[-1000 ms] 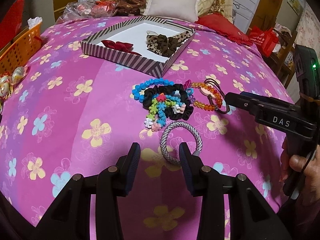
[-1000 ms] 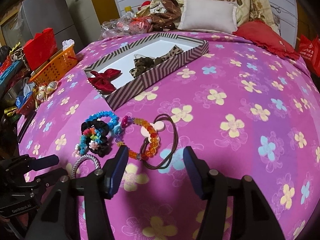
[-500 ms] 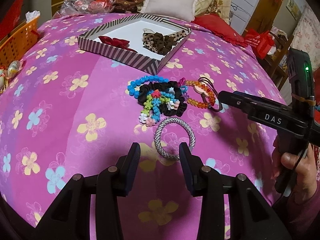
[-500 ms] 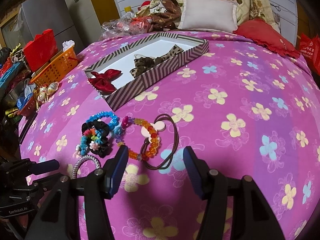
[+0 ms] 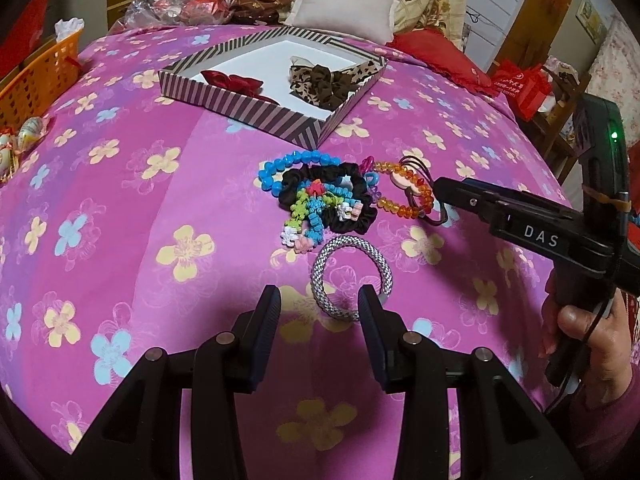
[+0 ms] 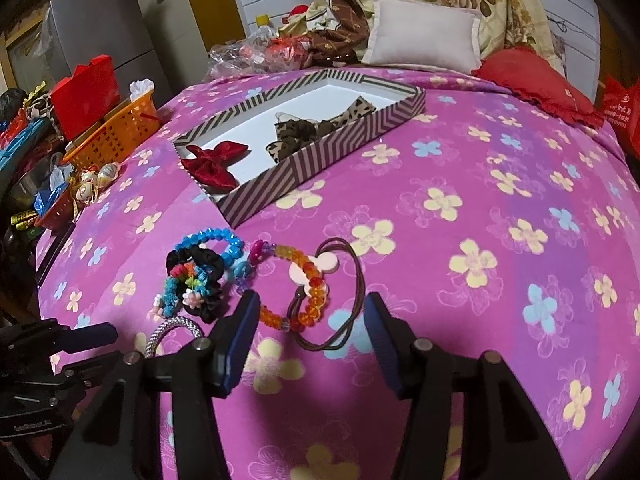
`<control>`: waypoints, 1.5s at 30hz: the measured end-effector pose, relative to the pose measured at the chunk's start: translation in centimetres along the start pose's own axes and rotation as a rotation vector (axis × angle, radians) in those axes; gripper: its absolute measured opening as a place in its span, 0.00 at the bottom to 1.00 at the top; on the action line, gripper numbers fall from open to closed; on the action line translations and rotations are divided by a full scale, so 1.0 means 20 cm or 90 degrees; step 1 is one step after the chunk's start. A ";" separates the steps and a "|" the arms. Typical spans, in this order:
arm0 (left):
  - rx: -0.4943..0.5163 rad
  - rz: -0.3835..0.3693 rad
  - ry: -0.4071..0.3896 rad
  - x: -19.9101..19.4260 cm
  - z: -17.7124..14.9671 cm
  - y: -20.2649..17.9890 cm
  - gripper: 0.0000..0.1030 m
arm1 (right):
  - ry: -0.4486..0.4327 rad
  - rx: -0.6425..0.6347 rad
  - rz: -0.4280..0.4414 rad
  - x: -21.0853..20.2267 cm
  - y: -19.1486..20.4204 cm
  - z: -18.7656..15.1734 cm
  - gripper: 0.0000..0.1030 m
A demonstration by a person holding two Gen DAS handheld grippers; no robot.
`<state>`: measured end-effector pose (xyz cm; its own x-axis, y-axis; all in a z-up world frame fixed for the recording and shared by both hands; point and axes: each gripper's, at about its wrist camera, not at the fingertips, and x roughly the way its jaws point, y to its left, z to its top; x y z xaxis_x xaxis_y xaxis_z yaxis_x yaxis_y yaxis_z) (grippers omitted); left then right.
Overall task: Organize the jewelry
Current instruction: 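Grasp the silver braided bracelet with the left gripper while the right grasps the orange beaded bracelet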
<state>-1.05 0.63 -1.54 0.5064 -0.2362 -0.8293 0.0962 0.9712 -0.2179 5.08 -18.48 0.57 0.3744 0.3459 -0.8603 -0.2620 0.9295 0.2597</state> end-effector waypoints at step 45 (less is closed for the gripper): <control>0.029 -0.007 0.006 0.09 0.03 -0.03 0.00 | -0.001 -0.036 0.043 0.09 0.06 0.06 0.09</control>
<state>0.28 -0.28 -2.59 0.4964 -0.2471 -0.8322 0.1414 0.9688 -0.2033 6.44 -16.51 -0.24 0.3551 0.4078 -0.8412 -0.3369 0.8952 0.2917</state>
